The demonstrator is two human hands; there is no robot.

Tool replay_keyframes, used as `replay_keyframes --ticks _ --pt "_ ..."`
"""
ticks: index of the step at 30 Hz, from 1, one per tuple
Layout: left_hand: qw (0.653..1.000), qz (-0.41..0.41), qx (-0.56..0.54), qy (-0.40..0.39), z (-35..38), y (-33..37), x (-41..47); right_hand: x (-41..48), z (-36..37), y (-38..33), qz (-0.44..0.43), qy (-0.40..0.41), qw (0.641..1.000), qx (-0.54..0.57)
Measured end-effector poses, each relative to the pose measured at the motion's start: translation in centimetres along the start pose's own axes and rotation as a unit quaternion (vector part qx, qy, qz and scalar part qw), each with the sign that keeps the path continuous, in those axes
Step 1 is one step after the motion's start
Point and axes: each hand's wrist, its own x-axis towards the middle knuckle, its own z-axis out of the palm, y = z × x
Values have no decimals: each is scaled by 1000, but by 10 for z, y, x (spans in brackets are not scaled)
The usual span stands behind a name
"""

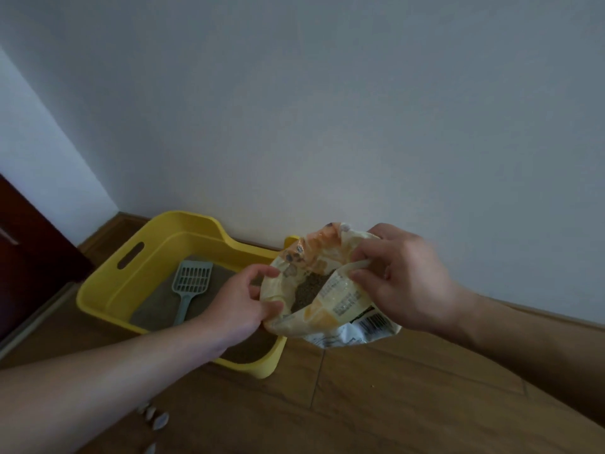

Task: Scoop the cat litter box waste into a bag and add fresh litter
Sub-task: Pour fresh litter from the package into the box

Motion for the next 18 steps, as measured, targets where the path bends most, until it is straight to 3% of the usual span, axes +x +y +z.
replay_keyframes --ticks 8,18 --pt "999 10 -24 -31 -24 -23 0 30 22 -29 -3 17 999 49" --pt "999 -7 -38 -19 -30 -44 13 48 44 -39 -22 5 999 25"
